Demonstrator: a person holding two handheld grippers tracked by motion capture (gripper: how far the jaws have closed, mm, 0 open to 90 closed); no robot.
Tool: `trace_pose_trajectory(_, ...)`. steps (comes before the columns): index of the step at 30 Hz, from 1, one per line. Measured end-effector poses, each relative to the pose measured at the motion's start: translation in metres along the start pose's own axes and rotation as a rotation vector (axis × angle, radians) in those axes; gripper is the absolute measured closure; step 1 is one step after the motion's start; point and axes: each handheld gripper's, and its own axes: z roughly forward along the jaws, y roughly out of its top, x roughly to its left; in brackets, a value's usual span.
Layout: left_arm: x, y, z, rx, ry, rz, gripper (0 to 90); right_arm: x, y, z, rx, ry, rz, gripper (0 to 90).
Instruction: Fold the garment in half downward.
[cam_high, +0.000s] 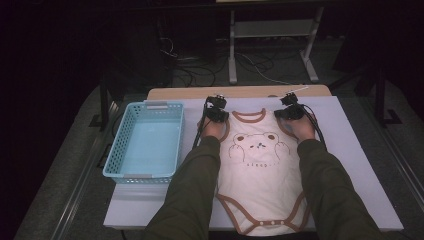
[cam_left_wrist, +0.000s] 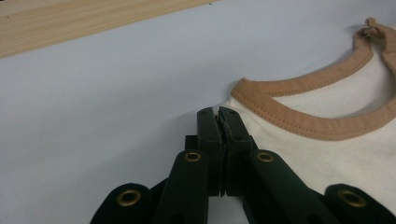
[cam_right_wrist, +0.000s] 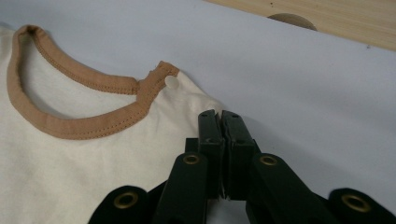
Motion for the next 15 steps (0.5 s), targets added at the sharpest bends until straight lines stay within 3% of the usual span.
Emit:
trace_pose_trajectory(8,0.009,0.004,-0.007,-0.014,0.024,-0.022,88.3,0.000,0.006,-0.008,-0.017,-0.009,0.002,87.2)
trace_pose_trajectory(15,0.008,0.007,-0.013,-0.026,0.003,-0.014,88.3,-0.001,0.010,-0.017,-0.029,0.003,0.003,87.2)
